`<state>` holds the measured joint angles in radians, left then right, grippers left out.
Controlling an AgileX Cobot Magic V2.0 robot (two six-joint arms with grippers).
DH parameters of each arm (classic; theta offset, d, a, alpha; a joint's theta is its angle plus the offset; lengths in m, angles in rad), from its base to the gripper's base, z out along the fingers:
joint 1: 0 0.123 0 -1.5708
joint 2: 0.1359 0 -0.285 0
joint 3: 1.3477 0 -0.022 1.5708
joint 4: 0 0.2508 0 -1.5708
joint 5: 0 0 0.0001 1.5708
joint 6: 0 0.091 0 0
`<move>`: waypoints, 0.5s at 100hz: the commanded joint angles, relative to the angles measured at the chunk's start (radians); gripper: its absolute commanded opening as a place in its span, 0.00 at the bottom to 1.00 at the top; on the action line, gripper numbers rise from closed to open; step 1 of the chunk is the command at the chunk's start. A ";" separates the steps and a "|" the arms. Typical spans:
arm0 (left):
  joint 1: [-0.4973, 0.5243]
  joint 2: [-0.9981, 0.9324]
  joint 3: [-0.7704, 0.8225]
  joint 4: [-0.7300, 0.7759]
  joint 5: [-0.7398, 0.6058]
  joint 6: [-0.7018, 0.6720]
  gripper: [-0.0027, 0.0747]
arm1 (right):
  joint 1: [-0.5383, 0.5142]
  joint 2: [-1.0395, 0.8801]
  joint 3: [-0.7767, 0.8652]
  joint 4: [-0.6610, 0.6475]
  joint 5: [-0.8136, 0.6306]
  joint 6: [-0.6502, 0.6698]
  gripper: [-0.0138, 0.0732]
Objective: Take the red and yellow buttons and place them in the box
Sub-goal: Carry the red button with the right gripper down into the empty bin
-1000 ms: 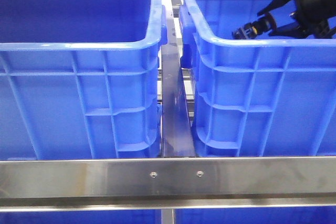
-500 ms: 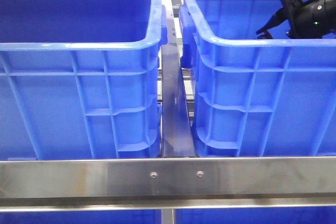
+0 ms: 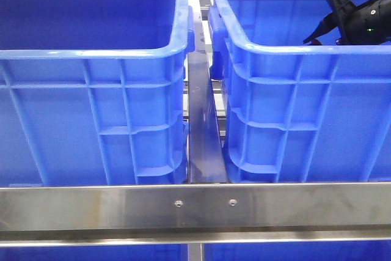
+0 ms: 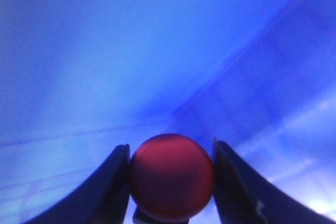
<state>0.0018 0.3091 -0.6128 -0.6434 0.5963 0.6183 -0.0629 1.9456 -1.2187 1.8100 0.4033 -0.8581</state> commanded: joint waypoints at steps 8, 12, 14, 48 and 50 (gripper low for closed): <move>0.002 0.008 -0.026 -0.031 -0.066 -0.008 0.01 | -0.007 -0.052 -0.034 0.037 0.024 -0.011 0.57; 0.002 0.008 -0.026 -0.031 -0.066 -0.008 0.01 | -0.007 -0.052 -0.034 0.037 0.024 -0.011 0.60; 0.002 0.008 -0.026 -0.031 -0.066 -0.008 0.01 | -0.007 -0.052 -0.034 0.037 0.024 -0.011 0.61; 0.002 0.008 -0.026 -0.031 -0.066 -0.008 0.01 | -0.007 -0.052 -0.034 0.037 -0.008 -0.011 0.77; 0.002 0.008 -0.026 -0.031 -0.066 -0.008 0.01 | -0.007 -0.052 -0.034 0.037 -0.008 -0.011 0.77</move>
<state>0.0018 0.3091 -0.6128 -0.6434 0.5963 0.6183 -0.0629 1.9472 -1.2187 1.8100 0.3689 -0.8581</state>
